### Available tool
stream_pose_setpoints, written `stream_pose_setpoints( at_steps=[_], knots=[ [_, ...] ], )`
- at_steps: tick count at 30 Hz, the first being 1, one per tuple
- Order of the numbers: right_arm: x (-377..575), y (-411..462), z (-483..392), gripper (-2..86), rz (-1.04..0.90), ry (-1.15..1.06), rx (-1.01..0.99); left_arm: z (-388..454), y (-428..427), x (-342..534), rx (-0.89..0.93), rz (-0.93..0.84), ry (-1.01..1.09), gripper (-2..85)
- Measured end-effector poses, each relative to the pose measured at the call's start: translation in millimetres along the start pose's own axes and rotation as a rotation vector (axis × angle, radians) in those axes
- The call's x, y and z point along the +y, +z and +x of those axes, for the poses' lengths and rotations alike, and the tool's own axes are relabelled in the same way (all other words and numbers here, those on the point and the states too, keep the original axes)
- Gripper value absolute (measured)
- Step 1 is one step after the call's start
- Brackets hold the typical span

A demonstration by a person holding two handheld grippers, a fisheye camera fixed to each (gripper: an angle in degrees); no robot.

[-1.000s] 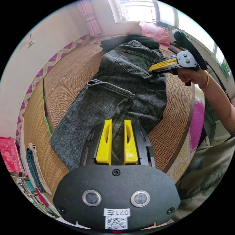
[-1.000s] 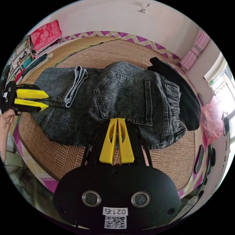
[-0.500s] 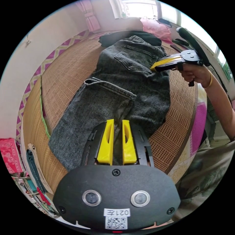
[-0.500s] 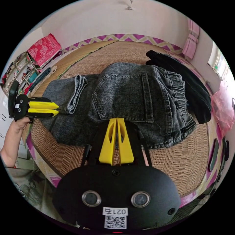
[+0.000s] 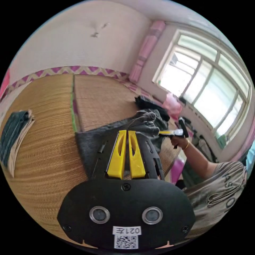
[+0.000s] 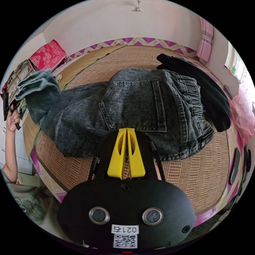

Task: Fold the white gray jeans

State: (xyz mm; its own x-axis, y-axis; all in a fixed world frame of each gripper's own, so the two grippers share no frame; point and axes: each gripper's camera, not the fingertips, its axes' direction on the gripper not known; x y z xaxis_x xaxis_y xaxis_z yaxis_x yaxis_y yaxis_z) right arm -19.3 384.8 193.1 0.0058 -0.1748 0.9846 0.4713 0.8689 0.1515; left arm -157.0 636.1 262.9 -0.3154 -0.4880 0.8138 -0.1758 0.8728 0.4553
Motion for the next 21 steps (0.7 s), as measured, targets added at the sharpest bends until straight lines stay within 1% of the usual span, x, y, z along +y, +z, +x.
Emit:
stream_pose_setpoints(
  at_steps=[2,4,5,7,8,9,10,11,12,14,15,17,18,19,20,21],
  knots=[
    [0,-1,6,-1.0,-0.001,0.011,-0.015,-53,-50,29,-0.024,0.101,-0.100,-1.0],
    [0,-1,11,-1.0,0.004,0.026,-0.031,-125,-114,78,-0.111,0.208,-0.237,-1.0],
    [0,-1,14,-1.0,0.008,0.037,-0.042,-143,-127,93,-0.138,0.221,-0.268,-1.0],
    [0,-2,18,-1.0,0.011,0.047,-0.050,-219,-158,156,-0.204,0.211,-0.417,-0.9],
    [-1,-2,19,-1.0,0.008,0.048,-0.045,-237,-158,171,-0.188,0.193,-0.445,-0.9],
    [-2,-2,19,-1.0,0.006,0.048,-0.041,-273,-151,206,-0.118,0.169,-0.511,-0.9],
    [-4,-2,18,-1.0,0.001,0.047,-0.028,-306,-136,241,-0.059,0.133,-0.604,-0.9],
    [-6,-1,17,-1.0,-0.006,0.042,-0.012,-321,-127,258,-0.037,0.109,-0.657,-0.9],
    [-8,-1,17,-1.0,-0.010,0.040,-0.004,-346,-108,291,0.005,0.060,-0.755,-0.9],
    [-12,-1,16,-1.0,-0.024,0.036,0.020,-367,-93,331,0.062,0.094,-0.843,-0.9],
    [-13,-1,17,-1.0,-0.027,0.036,0.023,-374,-91,350,0.107,0.158,-0.862,-0.9],
    [-18,0,18,-1.0,-0.036,0.035,0.036,-377,-98,368,0.102,0.243,-0.861,-0.9],
    [-19,1,19,-1.0,-0.039,0.034,0.040,-377,-108,379,0.069,0.306,-0.859,-0.8],
    [-21,1,19,-1.0,-0.043,0.028,0.049,-373,-121,389,-0.003,0.371,-0.852,-0.8],
    [-23,2,19,-1.0,-0.045,0.025,0.058,-370,-127,392,-0.048,0.392,-0.841,-0.7],
    [-24,2,20,-1.0,-0.045,0.024,0.063,-364,-131,391,-0.123,0.392,-0.785,-0.5]
  ],
)
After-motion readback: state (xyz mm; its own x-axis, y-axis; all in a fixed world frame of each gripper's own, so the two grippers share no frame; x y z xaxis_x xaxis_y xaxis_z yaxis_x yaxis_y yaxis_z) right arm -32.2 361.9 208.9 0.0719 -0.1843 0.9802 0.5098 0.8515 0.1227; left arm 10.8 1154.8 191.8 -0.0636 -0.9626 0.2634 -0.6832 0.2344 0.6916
